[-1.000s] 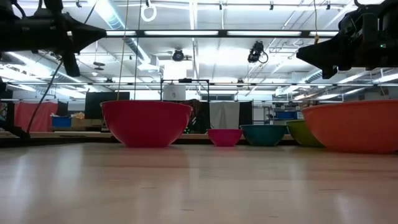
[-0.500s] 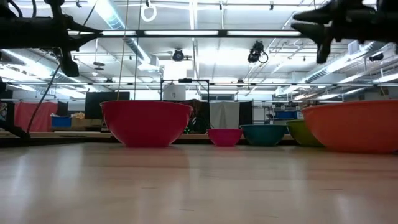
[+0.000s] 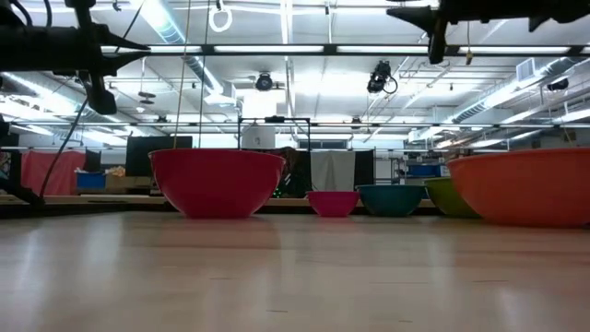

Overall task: Nest bowls inside each other
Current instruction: Stack the orange bowl on top of the red bowl

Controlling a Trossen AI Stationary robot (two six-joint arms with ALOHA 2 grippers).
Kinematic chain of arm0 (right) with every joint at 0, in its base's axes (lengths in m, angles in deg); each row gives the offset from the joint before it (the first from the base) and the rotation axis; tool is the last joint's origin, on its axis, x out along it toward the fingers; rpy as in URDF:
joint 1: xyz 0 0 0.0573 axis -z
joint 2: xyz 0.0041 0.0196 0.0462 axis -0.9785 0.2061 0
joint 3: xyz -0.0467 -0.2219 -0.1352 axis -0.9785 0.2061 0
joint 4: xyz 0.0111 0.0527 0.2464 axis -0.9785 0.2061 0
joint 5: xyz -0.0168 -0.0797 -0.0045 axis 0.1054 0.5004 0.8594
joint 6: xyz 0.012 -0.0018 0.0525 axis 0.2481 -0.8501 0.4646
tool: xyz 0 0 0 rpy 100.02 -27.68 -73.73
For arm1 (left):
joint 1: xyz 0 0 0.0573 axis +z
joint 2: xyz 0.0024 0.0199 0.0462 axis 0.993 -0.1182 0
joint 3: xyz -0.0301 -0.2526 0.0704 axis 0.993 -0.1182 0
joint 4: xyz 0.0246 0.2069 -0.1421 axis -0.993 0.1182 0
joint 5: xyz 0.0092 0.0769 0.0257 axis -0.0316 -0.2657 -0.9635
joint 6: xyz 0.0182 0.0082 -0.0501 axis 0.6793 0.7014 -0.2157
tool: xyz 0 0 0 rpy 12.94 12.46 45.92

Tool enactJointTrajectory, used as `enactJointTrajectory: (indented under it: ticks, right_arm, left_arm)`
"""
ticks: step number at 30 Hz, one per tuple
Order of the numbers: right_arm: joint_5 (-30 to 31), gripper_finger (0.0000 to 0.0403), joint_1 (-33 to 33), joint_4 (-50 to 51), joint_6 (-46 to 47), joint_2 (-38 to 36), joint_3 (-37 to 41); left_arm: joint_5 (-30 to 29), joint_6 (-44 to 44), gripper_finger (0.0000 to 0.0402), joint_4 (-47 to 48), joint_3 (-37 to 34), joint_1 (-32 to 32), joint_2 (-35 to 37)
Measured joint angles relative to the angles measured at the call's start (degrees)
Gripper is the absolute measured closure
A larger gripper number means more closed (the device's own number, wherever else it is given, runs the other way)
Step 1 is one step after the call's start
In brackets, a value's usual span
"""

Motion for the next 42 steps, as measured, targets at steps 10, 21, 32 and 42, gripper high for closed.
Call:
enactJointTrajectory:
  ticks: [10,21,32,42]
  right_arm:
    - [4.57,0.0316,2.53,52.26,-8.77,13.59,-21.32]
    - [3.08,0.0244,10.25,84.77,-16.56,26.44,-33.01]
    - [2.44,0.0171,17.48,90.53,-19.6,32.92,-33.26]
    - [6.02,0.0178,10.71,92.71,-20.77,40.13,-33.25]
  left_arm:
    - [0.37,-1.17,0.0339,18.71,8.01,0.0,-0.06]
    - [0.35,-1.95,0.0196,48.21,21.34,0.0,-3.09]
    - [0.36,-1.82,0.0191,48.27,21.88,0.0,-3.39]
    - [0.36,0.19,0.0191,48.25,21.88,0.0,-3.39]
